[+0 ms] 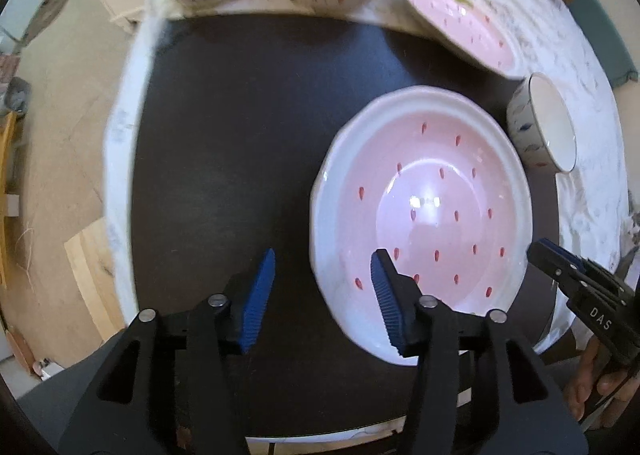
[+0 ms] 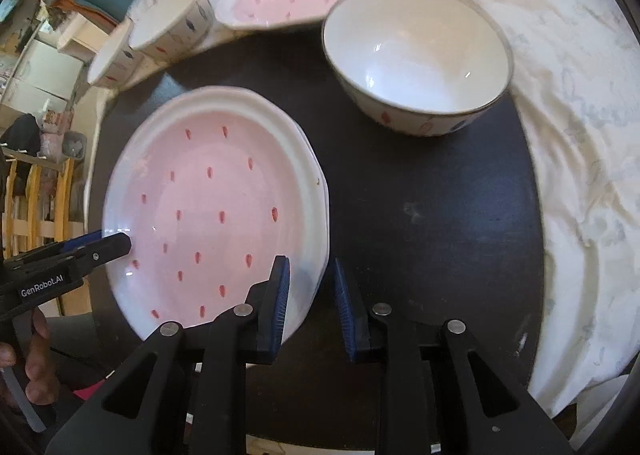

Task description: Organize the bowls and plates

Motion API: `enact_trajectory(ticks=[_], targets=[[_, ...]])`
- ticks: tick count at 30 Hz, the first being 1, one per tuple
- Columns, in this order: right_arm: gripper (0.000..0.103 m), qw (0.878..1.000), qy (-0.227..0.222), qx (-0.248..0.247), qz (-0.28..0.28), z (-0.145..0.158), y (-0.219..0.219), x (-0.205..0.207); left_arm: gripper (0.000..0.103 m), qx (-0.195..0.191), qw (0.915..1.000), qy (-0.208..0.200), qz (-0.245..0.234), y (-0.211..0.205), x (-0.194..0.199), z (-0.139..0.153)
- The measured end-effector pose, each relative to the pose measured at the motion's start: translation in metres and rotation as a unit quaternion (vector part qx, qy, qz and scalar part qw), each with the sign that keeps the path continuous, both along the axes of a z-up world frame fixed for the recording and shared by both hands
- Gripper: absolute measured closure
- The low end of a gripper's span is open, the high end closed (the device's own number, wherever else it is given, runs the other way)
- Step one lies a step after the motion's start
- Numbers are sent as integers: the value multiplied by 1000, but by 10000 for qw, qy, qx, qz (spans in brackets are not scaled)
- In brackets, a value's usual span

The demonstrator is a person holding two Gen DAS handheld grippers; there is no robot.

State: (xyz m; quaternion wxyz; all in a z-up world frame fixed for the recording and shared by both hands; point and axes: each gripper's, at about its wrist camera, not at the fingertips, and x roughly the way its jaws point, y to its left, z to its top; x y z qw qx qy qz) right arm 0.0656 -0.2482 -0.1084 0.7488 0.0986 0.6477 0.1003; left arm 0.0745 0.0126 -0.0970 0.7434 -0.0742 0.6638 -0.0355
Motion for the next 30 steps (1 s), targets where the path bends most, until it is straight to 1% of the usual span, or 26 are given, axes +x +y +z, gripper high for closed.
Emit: enact_trajectory(ticks=[2, 5, 8, 9, 10, 11, 12, 14, 15, 16, 19, 20, 21, 22, 25, 26, 28, 30], targets=[[77, 9998, -115, -36, -149, 8, -5, -4, 56, 27, 9999, -95, 72, 0, -2, 11], [76, 9993, -264, -65, -269, 24, -10, -10, 56, -201, 9993, -229, 200, -2, -3, 33], [75, 9982, -521, -105, -291, 46, -13, -21, 53, -323, 9985, -437, 2, -16, -10, 54], [59, 9976, -606, -76, -321, 52, -16, -24, 51, -355, 9980, -509, -106, -21, -10, 58], [34, 9965, -726, -29, -403, 60, -19, -30, 51, -410, 9973, -571, -214, -24, -8, 61], [28, 9956, -814, -4, -458, 64, -21, -32, 51, -427, 9967, -623, -299, -37, -5, 63], [26, 9941, -951, 13, -531, 71, -23, -36, 50, -402, 9963, -676, -350, -41, -3, 65], [26, 9931, -994, 10, -622, 78, -26, -37, 50, -469, 9958, -721, -302, -39, -1, 72], [26, 9927, -1008, 38, -663, 81, -26, -37, 50, -520, 9951, -788, -306, -40, 1, 75], [26, 9917, -1042, 81, -745, 87, -28, -38, 50, -516, 9935, -937, -385, -43, 1, 81], [26, 9901, -1130, 132, -826, 104, -30, -36, 42, -272, 9904, -1232, -557, -44, 1, 88], [26, 9896, -1159, 174, -840, 107, -31, -34, 37, -179, 9897, -1306, -553, -41, 2, 88], [26, 9884, -1212, 266, -874, 112, -32, -31, 34, -98, 9894, -1356, -510, -37, 1, 88], [26, 9878, -1238, 320, -893, 114, -33, -30, 33, -26, 9896, -1375, -427, -30, 1, 87], [26, 9878, -1244, 407, -849, 113, -30, -18, 33, 42, 9907, -1357, -99, -13, 3, 82], [26, 9881, -1236, 403, -827, 111, -29, -15, 33, 55, 9911, -1327, 85, -7, 4, 81], [26, 9890, -1166, 449, -791, 106, -26, -7, 33, -18, 9905, -1334, 347, 1, 6, 81], [26, 9899, -1102, 557, -701, 102, -23, 0, 33, 17, 9893, -1385, 454, 4, 9, 80]])
